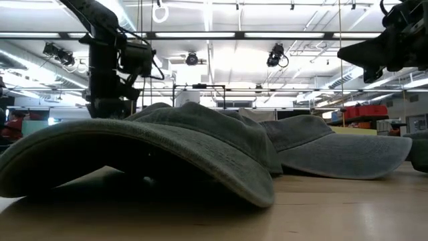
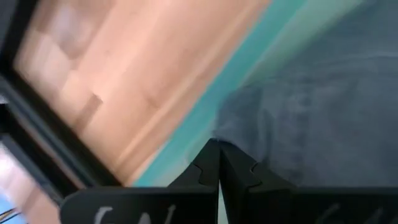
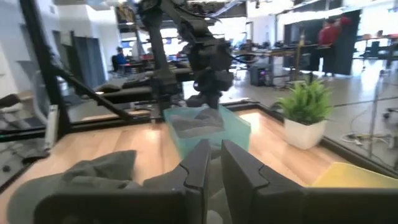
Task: Pick & Place hat
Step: Put the bottom gray cap into the green bin, then put the gray cap into the green bin
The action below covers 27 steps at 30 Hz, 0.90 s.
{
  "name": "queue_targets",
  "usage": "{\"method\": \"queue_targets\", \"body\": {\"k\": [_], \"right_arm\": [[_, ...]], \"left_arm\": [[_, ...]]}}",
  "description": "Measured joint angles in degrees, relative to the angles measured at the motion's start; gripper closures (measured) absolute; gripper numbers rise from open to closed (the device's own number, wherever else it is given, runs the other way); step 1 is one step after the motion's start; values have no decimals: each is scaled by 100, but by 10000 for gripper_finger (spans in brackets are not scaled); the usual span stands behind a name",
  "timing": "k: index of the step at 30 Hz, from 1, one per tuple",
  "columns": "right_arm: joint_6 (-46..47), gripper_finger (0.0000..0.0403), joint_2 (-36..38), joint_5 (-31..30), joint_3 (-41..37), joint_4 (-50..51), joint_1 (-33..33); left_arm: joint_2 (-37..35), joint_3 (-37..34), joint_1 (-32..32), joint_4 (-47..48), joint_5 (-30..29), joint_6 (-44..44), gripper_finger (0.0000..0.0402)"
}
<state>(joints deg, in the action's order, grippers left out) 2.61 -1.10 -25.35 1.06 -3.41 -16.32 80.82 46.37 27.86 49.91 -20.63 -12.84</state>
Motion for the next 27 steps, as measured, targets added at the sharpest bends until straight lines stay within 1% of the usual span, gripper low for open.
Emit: {"method": "queue_targets", "body": {"k": [3,7,10,13,16,20,23,25,27], "right_arm": [[-1,357,0,-60,-2,-98,-2],[-34,352,-2,-72,0,-293,0],[-429,328,-14,-71,-2,-392,0],[-838,294,-43,-61,-2,-830,0],[-1185,257,-118,180,-2,-1285,2],[-1318,220,-324,686,-2,-1586,1],[-1320,207,-631,740,0,-1900,2],[-1380,204,-886,741,67,-1993,12],[-1473,204,-1203,741,295,-2003,39]], "left_arm": [[-174,121,-71,66,-15,0,399],[-562,384,-314,513,171,-8,399],[-957,604,-562,679,187,-20,395],[-1351,793,-820,709,188,0,384],[-1746,986,-1052,561,185,5,376],[-2189,1027,-1244,64,183,51,367],[-2423,1027,-1295,-81,185,61,359],[-2519,1027,-1307,-118,185,234,349],[-2595,1027,-1307,-209,183,514,336]]}}
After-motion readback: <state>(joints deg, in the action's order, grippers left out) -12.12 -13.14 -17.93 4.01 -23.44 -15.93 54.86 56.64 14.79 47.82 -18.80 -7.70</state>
